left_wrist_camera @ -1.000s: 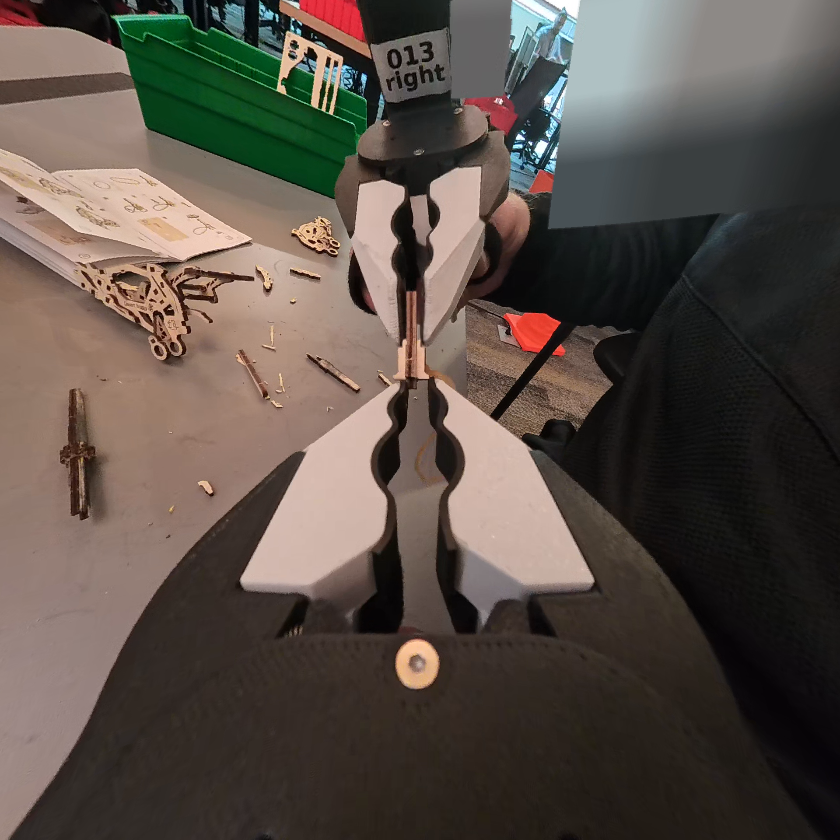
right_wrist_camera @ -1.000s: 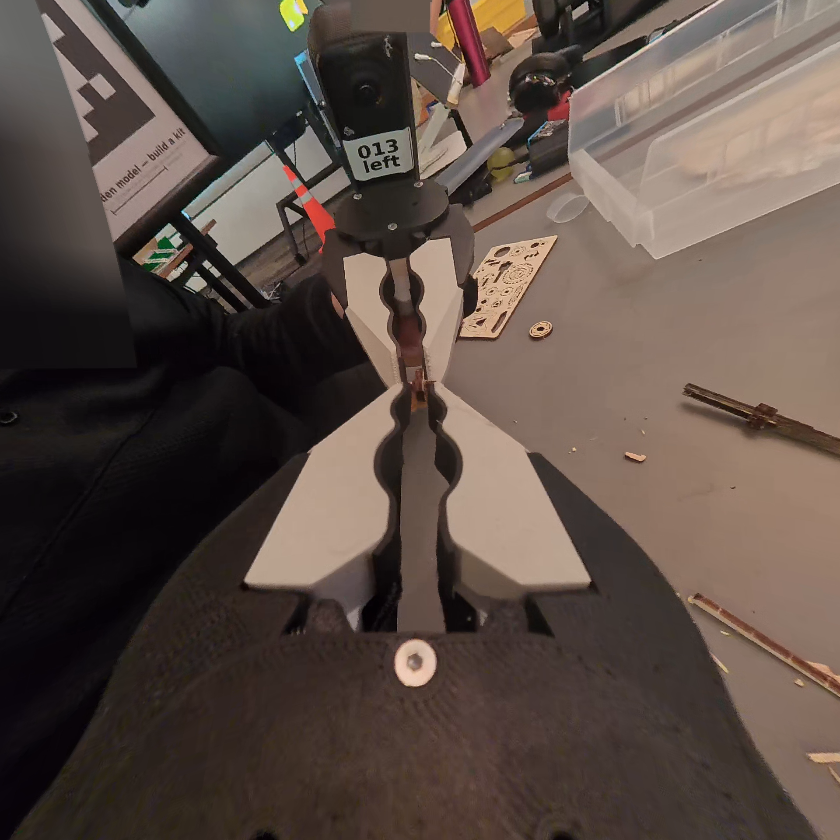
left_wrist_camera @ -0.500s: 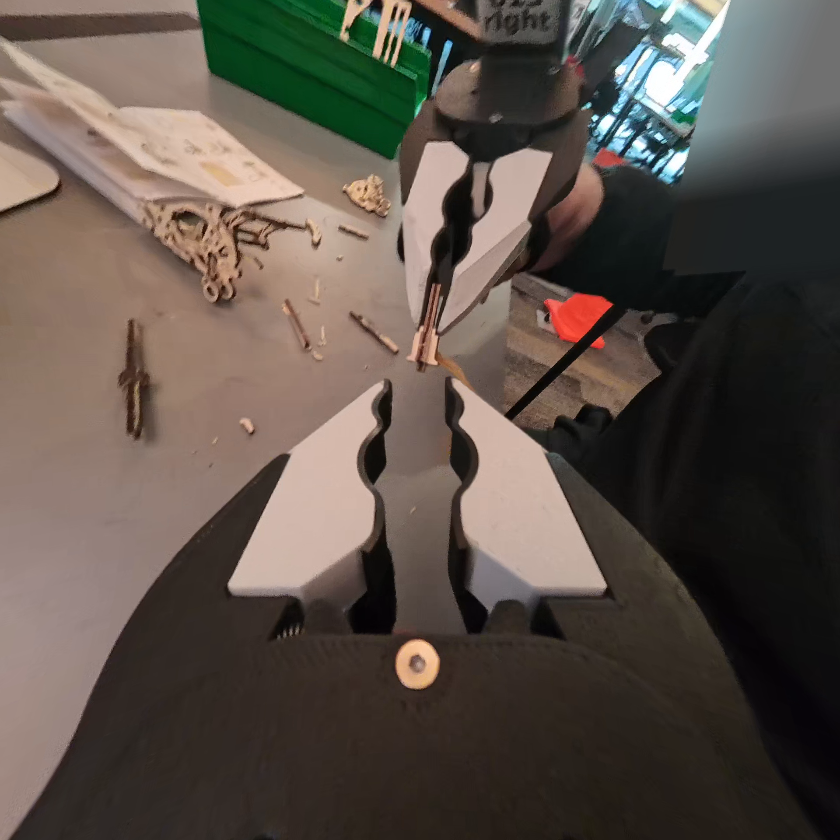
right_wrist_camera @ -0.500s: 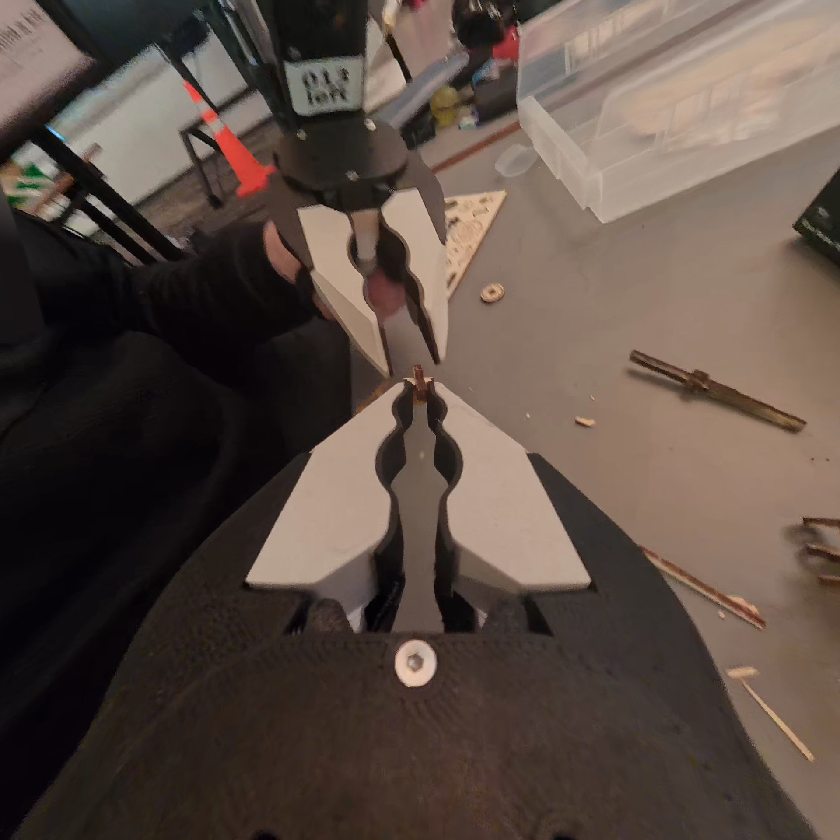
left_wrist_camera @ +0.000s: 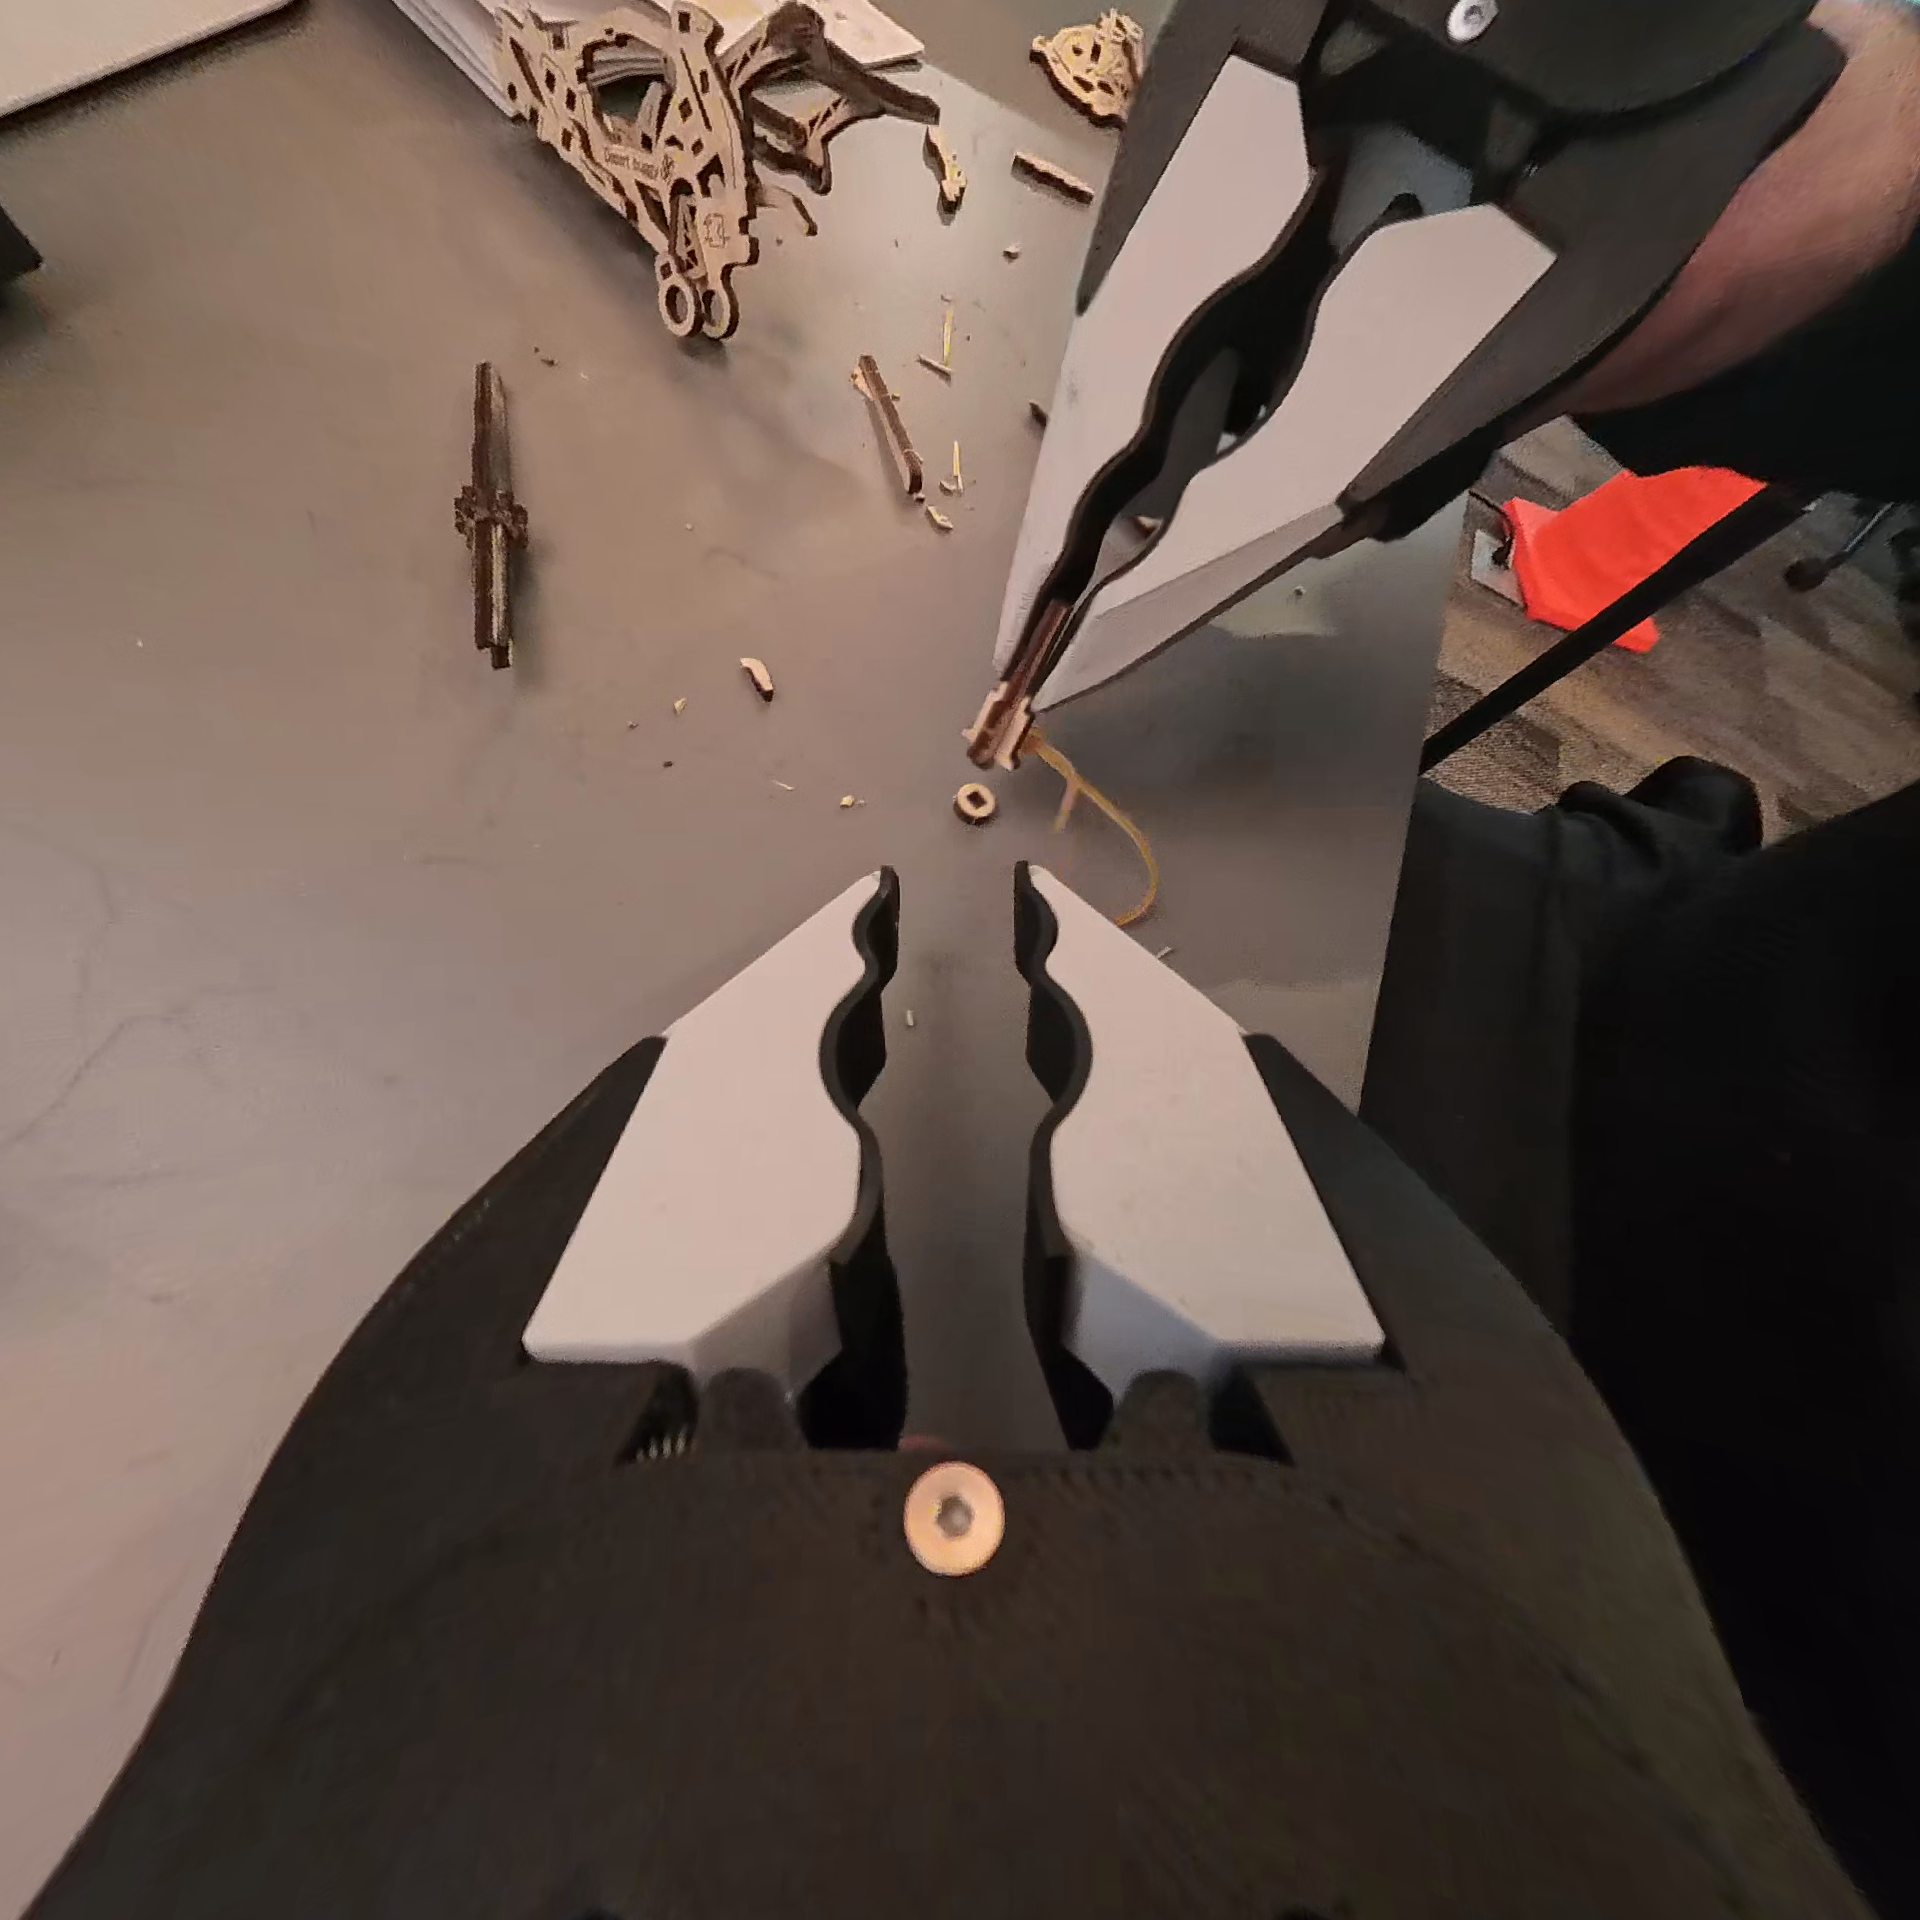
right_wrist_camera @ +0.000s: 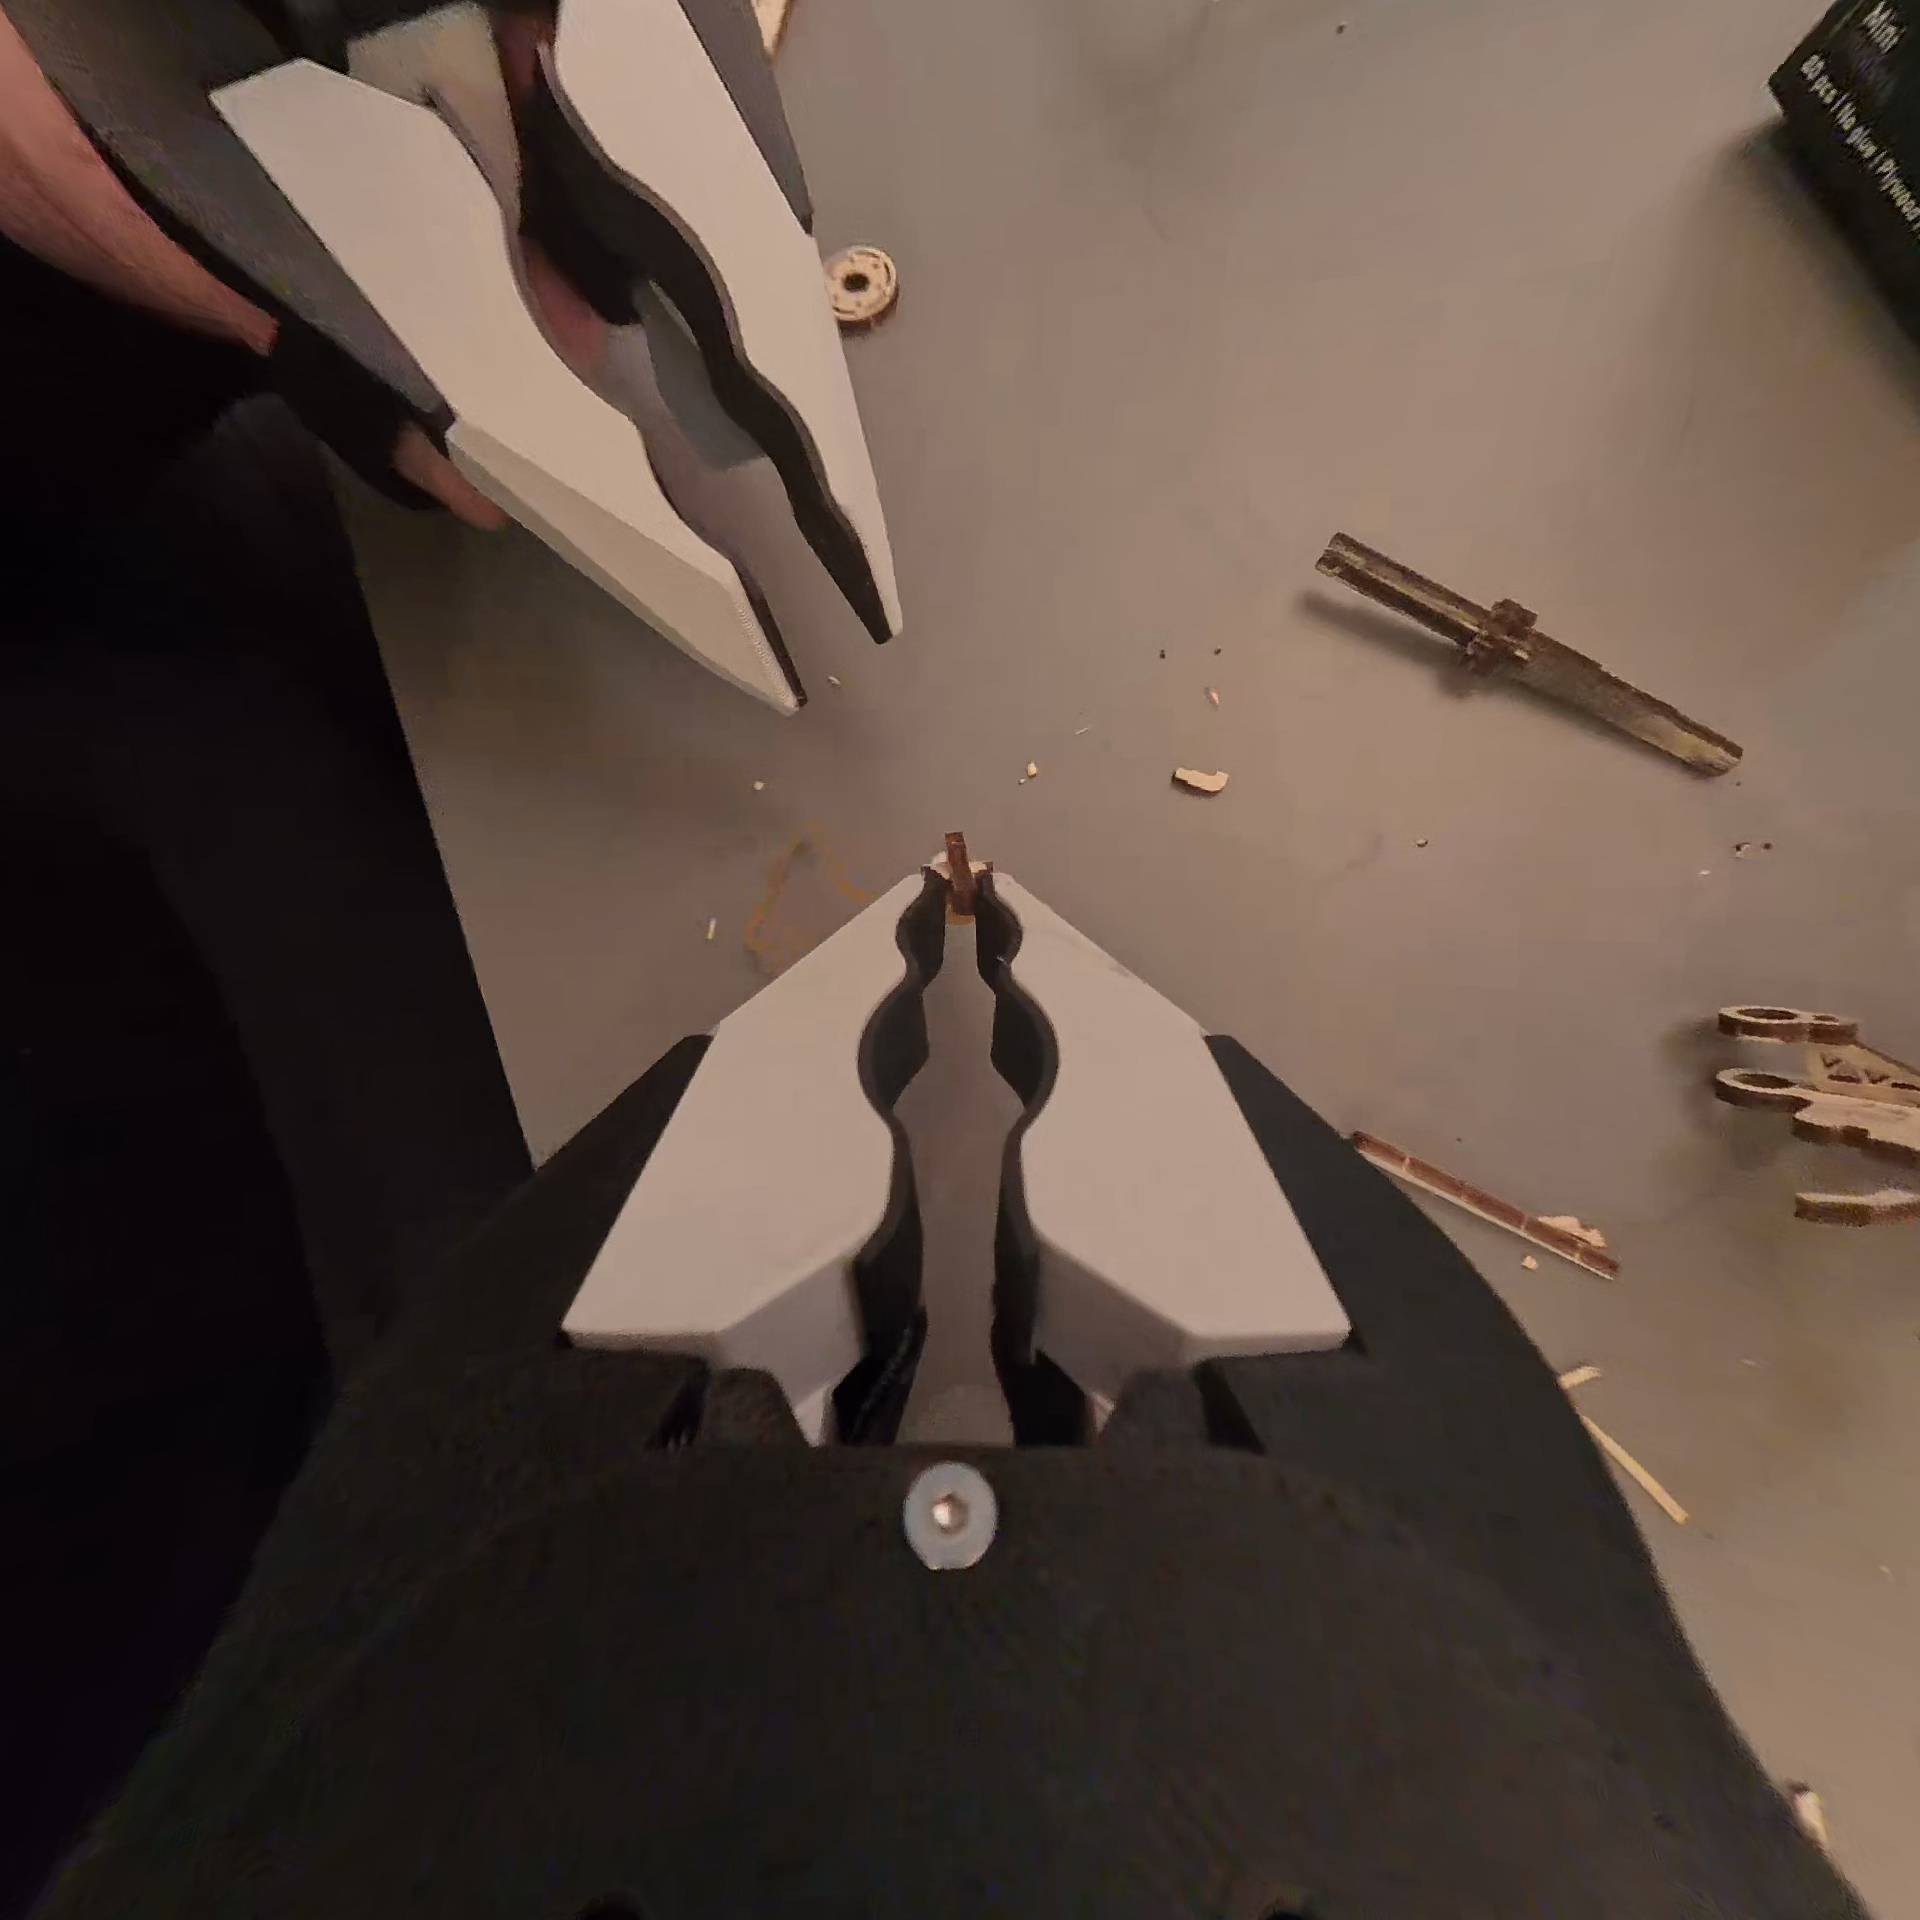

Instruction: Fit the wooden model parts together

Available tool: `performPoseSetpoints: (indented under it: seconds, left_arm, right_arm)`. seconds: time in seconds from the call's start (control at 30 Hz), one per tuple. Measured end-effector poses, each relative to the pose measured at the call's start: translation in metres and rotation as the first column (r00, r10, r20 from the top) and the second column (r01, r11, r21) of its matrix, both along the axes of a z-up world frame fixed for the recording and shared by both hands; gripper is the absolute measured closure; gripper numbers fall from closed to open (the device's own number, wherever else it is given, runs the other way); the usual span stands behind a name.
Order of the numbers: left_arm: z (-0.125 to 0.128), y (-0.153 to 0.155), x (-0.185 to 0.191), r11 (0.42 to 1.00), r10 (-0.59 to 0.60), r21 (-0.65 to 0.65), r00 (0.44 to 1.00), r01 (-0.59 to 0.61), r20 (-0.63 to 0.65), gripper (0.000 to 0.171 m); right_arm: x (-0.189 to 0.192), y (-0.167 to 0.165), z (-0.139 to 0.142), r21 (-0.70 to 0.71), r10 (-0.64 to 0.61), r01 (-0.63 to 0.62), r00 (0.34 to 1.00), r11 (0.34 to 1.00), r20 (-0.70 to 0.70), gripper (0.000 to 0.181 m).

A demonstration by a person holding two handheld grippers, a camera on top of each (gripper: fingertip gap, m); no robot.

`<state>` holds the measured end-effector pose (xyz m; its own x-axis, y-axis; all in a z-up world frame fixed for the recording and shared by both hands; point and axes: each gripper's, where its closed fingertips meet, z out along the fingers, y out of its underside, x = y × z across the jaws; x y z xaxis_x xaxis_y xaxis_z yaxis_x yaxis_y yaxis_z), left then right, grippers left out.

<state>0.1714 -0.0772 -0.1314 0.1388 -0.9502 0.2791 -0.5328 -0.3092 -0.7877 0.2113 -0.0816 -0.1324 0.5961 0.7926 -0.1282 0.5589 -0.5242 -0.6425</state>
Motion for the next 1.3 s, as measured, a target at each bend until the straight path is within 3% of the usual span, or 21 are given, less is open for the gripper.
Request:
performPoseSetpoints:
  seconds: [0.27,0.9,1.3]
  left_arm:
    - [-0.0001,-0.0019,0.0014,1.000,-0.011,-0.002,0.999,0.011,0.032,0.152]
    - [0.0036,-0.0025,-0.0008,0.999,-0.013,-0.029,0.997,0.015,0.072,0.155]
    - [-0.0014,-0.0022,0.0015,1.000,-0.008,0.020,1.000,0.008,0.027,0.156]
  right_arm:
    - [-0.0019,-0.0006,-0.0079,-0.002,-0.001,0.001,0.995,1.000,0.099,0.178]
    - [-0.0057,0.0001,-0.0096,-0.036,-0.014,0.020,0.988,0.999,0.155,0.178]
    - [-0.0080,0.0010,-0.0100,-0.103,0.072,-0.037,0.928,0.994,0.364,0.178]
